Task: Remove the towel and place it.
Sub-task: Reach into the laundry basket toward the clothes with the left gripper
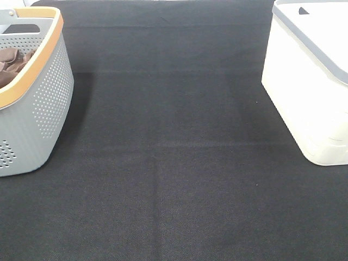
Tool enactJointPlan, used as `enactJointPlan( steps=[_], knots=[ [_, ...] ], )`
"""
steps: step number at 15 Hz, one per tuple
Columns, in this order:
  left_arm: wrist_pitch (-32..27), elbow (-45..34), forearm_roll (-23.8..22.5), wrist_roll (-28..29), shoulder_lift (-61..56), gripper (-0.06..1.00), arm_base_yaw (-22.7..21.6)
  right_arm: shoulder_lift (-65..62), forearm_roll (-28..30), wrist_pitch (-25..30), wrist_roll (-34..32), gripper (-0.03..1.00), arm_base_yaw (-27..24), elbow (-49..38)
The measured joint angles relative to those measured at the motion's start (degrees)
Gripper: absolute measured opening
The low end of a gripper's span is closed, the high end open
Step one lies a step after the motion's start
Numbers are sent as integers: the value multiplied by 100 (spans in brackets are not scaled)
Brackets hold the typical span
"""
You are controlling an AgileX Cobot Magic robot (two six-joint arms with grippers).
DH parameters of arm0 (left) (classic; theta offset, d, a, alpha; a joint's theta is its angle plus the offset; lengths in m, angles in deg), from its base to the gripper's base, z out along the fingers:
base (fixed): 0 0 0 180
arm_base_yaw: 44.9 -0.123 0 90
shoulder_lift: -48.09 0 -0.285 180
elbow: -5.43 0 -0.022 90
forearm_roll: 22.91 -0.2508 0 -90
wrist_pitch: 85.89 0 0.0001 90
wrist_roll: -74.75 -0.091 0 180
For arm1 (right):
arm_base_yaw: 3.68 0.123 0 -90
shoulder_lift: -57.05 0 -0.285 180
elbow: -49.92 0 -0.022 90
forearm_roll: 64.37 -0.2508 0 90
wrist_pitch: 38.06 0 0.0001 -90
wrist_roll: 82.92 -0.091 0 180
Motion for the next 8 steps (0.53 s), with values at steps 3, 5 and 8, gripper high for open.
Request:
enactJointPlan(
  steps=[3, 5, 8],
  knots=[
    [0, 0, 0, 0, 0, 69, 0, 0, 0, 0, 0, 80, 0, 0],
    [0, 0, 0, 0, 0, 69, 0, 0, 0, 0, 0, 80, 0, 0],
    [0, 0, 0, 0, 0, 69, 0, 0, 0, 0, 0, 80, 0, 0]
  ],
)
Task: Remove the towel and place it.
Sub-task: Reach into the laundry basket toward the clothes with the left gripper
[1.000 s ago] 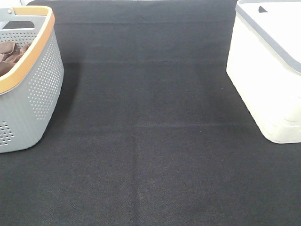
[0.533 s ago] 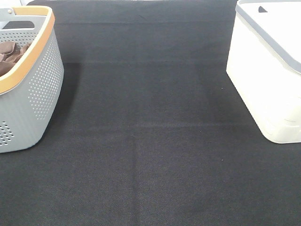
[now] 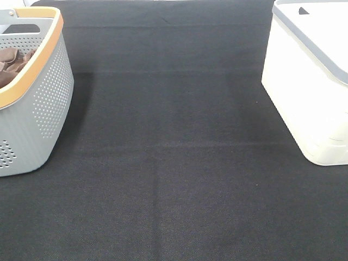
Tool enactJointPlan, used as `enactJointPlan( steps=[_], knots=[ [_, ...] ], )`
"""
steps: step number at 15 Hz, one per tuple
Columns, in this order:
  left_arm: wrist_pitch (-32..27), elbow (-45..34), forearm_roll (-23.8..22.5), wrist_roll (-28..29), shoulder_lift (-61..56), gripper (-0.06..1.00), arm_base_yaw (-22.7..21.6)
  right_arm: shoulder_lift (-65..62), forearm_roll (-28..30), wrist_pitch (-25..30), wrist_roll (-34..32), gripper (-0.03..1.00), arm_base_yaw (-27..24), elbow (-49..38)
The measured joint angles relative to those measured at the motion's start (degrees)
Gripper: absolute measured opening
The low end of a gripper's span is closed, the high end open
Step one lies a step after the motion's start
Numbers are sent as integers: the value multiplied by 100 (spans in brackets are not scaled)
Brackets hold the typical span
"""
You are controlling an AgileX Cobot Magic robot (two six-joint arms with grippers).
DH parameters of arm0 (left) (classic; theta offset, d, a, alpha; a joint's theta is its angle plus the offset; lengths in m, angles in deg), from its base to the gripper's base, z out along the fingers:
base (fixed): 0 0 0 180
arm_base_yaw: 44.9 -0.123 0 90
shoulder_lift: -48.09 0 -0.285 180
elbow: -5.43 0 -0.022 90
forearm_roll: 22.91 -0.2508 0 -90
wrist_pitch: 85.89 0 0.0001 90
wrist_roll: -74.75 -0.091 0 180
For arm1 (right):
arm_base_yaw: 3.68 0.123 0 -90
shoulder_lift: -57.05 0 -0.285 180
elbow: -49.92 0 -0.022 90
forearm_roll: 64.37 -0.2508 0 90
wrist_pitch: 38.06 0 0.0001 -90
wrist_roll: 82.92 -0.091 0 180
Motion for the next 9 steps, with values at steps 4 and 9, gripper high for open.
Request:
enactJointPlan(
  steps=[4, 9],
  knots=[
    [0, 0, 0, 0, 0, 69, 0, 0, 0, 0, 0, 80, 0, 0],
    [0, 0, -52, 6, 0, 69, 0, 0, 0, 0, 0, 80, 0, 0]
  ],
)
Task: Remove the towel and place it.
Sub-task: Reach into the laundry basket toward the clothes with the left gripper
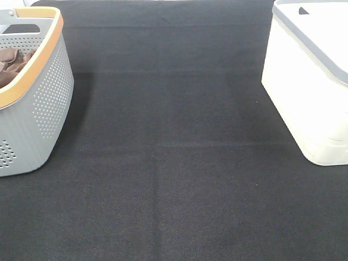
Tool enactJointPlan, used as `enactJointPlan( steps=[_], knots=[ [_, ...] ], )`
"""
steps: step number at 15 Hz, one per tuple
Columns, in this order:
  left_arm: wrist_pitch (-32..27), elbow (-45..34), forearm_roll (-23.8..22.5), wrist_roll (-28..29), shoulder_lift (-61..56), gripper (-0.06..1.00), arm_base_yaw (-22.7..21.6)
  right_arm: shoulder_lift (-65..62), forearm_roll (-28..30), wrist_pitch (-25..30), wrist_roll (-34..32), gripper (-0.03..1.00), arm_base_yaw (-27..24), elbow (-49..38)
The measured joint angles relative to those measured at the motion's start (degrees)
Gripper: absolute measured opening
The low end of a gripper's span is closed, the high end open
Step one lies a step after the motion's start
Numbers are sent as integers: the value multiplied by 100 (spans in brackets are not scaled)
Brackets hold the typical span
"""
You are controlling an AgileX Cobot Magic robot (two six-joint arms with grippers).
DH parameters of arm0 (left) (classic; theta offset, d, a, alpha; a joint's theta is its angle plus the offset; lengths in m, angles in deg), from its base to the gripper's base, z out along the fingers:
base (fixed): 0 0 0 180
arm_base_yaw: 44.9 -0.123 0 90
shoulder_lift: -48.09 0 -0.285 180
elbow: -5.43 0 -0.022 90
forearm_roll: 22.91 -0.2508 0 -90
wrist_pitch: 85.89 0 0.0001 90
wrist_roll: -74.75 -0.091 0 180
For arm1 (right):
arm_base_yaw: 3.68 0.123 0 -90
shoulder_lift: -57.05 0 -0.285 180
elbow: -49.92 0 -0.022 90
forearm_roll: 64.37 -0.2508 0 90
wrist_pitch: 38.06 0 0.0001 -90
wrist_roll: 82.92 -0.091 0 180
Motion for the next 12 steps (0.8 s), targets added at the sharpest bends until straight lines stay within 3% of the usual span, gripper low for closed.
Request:
enactJointPlan(
  steps=[5, 7, 11, 12],
  knots=[
    [92, 17, -11, 0, 23, 69, 0, 0, 0, 0, 0, 80, 0, 0],
    [779, 69, -132, 29, 304, 69, 0, 0, 0, 0, 0, 80, 0, 0],
    [3340, 74, -682, 825, 1690, 69, 0, 0, 0, 0, 0, 80, 0, 0],
    [3340, 74, -682, 825, 1690, 69, 0, 0, 0, 0, 0, 80, 0, 0]
  ],
)
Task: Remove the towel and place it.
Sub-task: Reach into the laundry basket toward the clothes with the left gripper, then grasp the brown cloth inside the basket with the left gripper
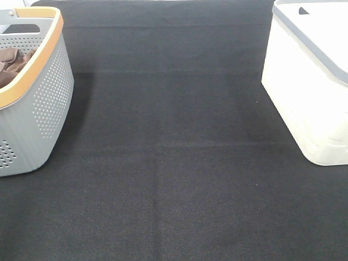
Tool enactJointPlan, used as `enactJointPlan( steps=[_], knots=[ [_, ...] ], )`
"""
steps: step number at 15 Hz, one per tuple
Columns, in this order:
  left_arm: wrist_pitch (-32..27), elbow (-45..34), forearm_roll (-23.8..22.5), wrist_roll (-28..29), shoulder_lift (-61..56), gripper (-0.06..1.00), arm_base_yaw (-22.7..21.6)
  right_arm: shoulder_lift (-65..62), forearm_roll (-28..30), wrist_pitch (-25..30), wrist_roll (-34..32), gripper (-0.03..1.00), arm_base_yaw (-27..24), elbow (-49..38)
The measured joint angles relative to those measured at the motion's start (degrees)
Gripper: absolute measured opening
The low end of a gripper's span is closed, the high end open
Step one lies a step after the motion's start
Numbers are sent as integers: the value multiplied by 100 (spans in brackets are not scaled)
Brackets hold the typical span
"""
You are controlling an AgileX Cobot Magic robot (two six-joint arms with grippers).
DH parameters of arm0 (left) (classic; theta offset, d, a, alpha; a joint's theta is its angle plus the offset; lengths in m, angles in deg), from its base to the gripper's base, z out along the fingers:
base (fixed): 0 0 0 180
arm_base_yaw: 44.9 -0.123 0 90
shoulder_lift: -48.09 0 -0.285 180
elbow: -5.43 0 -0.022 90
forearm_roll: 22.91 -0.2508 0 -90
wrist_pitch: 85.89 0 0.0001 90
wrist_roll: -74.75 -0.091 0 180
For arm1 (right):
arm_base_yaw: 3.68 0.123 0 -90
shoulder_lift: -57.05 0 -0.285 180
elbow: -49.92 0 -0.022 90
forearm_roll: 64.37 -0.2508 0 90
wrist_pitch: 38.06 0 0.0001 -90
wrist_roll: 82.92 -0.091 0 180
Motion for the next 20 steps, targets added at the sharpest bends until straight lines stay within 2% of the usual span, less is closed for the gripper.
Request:
enactJointPlan(
  steps=[2, 3, 4, 5, 6, 8, 15, 16, 20],
  knots=[
    [951, 69, -218, 321, 1020, 69, 0, 0, 0, 0, 0, 80, 0, 0],
    [1152, 206, -252, 384, 1570, 69, 0, 0, 0, 0, 0, 80, 0, 0],
    [1100, 464, -269, 430, 2212, 69, 0, 0, 0, 0, 0, 80, 0, 0],
    [865, 785, -269, 487, 2848, 69, 0, 0, 0, 0, 0, 80, 0, 0],
    [315, 1387, -292, 504, 3713, 69, 0, 0, 0, 0, 0, 80, 0, 0],
    [-355, 2131, -384, 556, 4830, 69, 0, 0, 0, 0, 0, 80, 0, 0],
    [-2086, 4710, -991, 688, 7746, 69, 0, 0, 0, 0, 0, 80, 0, 0],
    [-2286, 5151, -1123, 688, 8210, 69, 0, 0, 0, 0, 0, 80, 0, 0],
    [-2475, 5987, -1209, 682, 9156, 69, 0, 0, 0, 0, 0, 80, 0, 0]
  ],
)
